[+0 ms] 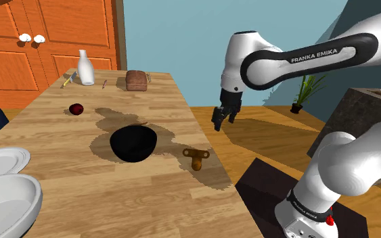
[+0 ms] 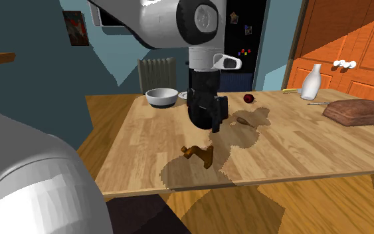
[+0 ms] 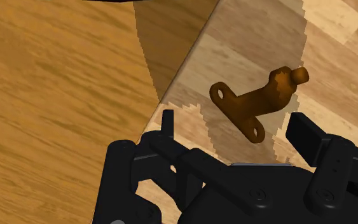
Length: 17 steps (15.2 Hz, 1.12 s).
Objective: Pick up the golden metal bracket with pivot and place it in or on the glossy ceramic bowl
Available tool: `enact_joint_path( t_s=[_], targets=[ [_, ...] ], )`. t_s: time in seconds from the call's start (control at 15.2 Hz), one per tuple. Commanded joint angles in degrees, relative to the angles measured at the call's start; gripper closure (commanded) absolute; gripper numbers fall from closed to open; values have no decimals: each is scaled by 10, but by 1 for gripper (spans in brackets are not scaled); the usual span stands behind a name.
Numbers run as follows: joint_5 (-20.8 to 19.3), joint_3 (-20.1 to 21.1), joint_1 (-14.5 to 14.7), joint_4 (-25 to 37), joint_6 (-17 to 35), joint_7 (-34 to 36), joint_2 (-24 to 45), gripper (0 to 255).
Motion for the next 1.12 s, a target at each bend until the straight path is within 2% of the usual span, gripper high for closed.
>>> enact_joint_path(
  t_s=[0.0, 0.46, 1.06],
  targets=[
    [5, 7, 2, 0, 42, 9, 38, 0],
    [11, 38, 13, 30, 168, 51, 184, 0],
    [0, 42, 11, 10, 240, 61, 237, 0]
  ],
)
